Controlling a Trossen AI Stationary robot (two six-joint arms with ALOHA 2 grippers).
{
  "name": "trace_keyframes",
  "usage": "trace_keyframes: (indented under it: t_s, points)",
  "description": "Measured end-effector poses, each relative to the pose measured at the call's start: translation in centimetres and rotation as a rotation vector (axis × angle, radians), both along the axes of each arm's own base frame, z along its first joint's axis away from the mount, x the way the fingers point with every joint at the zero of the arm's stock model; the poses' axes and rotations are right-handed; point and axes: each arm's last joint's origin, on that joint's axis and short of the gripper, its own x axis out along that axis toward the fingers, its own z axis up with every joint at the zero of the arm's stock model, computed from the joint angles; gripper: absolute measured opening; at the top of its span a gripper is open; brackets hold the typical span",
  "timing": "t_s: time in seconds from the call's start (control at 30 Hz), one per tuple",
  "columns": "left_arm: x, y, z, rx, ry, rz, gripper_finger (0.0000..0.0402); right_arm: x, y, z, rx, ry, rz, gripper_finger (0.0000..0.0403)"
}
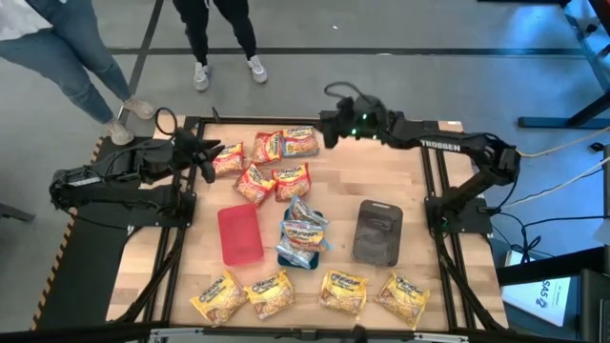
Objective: Sort Maruchan noodles
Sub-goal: Put the blue noodle pack into the blue bin
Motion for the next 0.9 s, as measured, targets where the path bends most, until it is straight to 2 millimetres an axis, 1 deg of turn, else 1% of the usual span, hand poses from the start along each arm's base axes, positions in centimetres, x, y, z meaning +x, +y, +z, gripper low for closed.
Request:
trace_keyframes:
  t_s: [0.07, 0.17, 0.27, 0.33, 0.43, 0.53, 0.63, 0.8, 0.9]
  points:
    - [0.0, 0.0, 0.0, 0.001, -0.004, 0.000, 0.0099, -0.6, -1.7, -0.6, 0.072, -0.005, -0.005, 0.0193]
    - [0.1, 0.0, 0.1, 0.005, -0.004, 0.012, 0.0099, -0.9, -3.6, -1.8, 0.171, -0.012, 0.009, 0.0193]
    - [0.3, 0.1, 0.0, 0.006, 0.004, 0.020, 0.0099, -0.1, -5.2, -2.4, 0.240, -0.006, 0.025, 0.0193]
    - [0.4, 0.1, -0.1, 0.007, 0.015, 0.025, 0.0099, 0.8, -6.2, -2.4, 0.278, 0.022, 0.024, 0.0193]
    - [0.6, 0.2, -0.1, 0.004, 0.019, 0.032, 0.0099, 1.5, -7.1, -2.5, 0.318, 0.162, -0.012, 0.0193]
    - [0.6, 0.2, -0.2, -0.012, 0.012, 0.039, 0.0099, 1.8, -7.6, -2.8, 0.333, 0.321, -0.059, 0.0193]
    - [0.5, 0.2, -0.2, -0.012, 0.013, 0.039, 0.0099, 2.1, -7.9, -3.4, 0.345, 0.390, -0.063, 0.0193]
    - [0.6, 0.2, -0.2, -0.012, 0.016, 0.039, 0.0099, 2.7, -8.0, -5.2, 0.417, 0.415, -0.037, 0.0193]
    - [0.6, 0.2, -0.2, -0.012, 0.016, 0.038, 0.0099, 3.2, -7.9, -6.4, 0.491, 0.412, -0.005, 0.0193]
